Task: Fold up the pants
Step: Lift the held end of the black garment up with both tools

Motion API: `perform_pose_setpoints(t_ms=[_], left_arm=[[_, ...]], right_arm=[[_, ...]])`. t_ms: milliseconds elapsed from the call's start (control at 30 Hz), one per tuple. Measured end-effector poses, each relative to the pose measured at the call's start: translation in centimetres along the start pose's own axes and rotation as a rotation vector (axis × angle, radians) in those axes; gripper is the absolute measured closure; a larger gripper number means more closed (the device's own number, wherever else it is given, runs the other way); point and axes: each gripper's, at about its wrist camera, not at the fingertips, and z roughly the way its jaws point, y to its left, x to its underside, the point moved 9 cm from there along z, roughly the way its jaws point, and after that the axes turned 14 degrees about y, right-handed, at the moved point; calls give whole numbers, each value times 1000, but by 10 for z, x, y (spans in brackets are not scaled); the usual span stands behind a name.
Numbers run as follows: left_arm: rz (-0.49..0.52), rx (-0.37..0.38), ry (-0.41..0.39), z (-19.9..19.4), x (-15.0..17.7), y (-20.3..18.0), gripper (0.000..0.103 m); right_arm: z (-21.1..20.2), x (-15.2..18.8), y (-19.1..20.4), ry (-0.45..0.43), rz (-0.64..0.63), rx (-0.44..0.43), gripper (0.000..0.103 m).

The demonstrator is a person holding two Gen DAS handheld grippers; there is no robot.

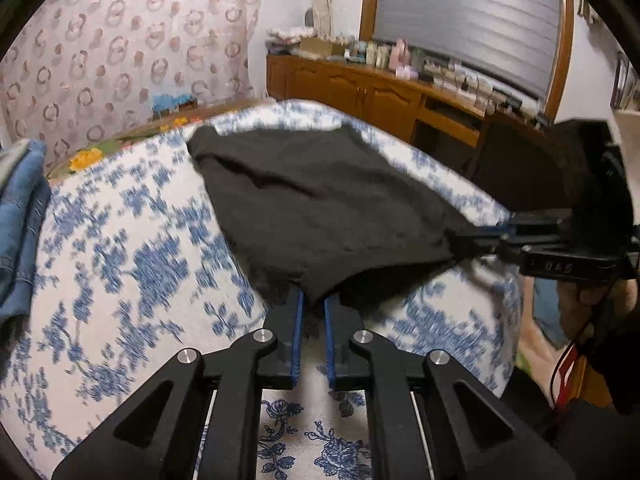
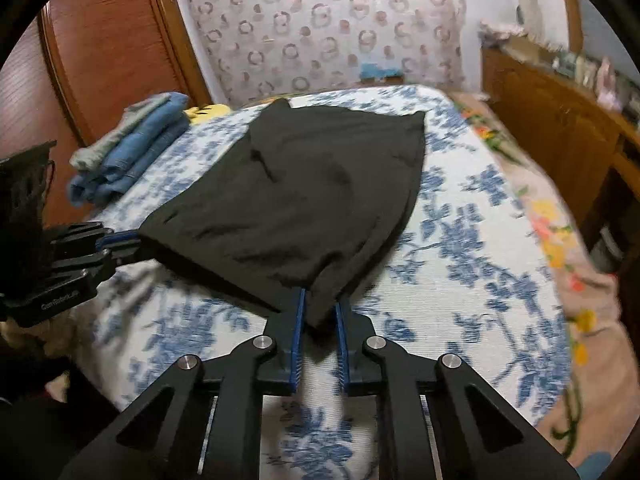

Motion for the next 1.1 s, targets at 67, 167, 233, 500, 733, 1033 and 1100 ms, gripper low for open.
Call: perform_pose_setpoints(t_ms=[67,167,233,500,733,1033,1100], left_arm=[[0,1,-39,-16,-7,-1,94],[-1,-3,-110,-44,-21,0,95],[-1,4,-149,-62,-28,0,95],[6,-1,-276,-134,-54,7,95],[19,-57,-381,-195,-56,11,95],[-55,-71,-307,-154,-44,57,95],[-77,-65,-272,-134,-40,68,95]], right_arm=[[-13,-8,2,-36,-20,-5,92],[-38,-20,10,-100,-41,-21,93],[-55,-29,17,-138,-64,-19,93],[-120,-61,49,-270,-163,-9,93],[-166,-68,83,-371,-246,-58,93],[-122,-73,83,-281,-281,-89,93],[-106,-76,78,-243,-273,-92,93]])
